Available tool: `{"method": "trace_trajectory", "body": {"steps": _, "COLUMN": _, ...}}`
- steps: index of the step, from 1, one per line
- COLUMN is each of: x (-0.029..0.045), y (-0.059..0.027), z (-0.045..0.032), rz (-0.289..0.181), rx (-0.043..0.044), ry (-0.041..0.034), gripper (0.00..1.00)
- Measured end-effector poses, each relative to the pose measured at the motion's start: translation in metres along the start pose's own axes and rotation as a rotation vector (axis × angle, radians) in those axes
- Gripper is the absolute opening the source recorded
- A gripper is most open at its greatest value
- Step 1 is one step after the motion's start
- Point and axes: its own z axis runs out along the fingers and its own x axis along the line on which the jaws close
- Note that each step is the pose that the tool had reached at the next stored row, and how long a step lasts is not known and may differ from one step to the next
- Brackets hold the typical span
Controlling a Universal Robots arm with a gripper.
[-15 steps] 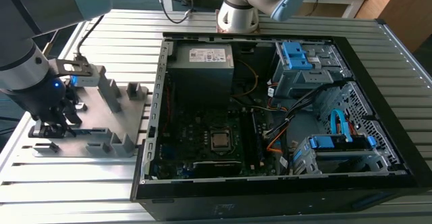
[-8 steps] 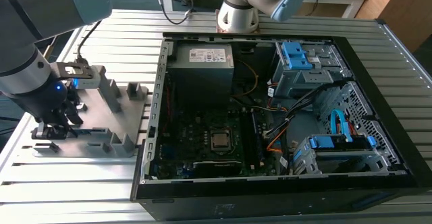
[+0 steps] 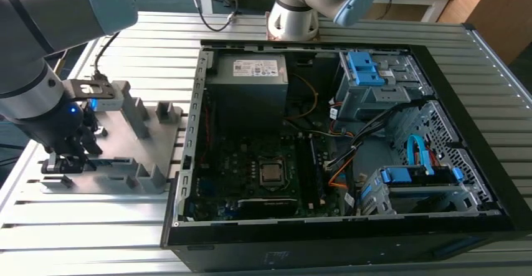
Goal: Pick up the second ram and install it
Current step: 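Pick up the second ram and move it above second insertion slot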
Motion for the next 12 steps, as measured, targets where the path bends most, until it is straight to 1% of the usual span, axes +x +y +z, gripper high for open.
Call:
{"method": "trace_trajectory", "body": {"steps": 7, "x": 0.0, "y": 0.0, "z": 0.0003, "rz": 0.0, "rx": 0.0001, "ry": -0.0001, "gripper": 0.4}}
{"method": "trace_trajectory", "body": {"steps": 9, "x": 0.0, "y": 0.0, "z": 0.0004, "rz": 0.0, "rx": 0.0001, "ry": -0.0001, "gripper": 0.27}}
{"method": "trace_trajectory", "body": {"steps": 10, "x": 0.0, "y": 0.0, "z": 0.0004, "rz": 0.0, "rx": 0.0001, "ry": -0.0001, "gripper": 0.27}}
{"method": "trace_trajectory", "body": {"steps": 12, "x": 0.0, "y": 0.0, "z": 0.0005, "rz": 0.0, "rx": 0.0001, "ry": -0.0001, "gripper": 0.16}}
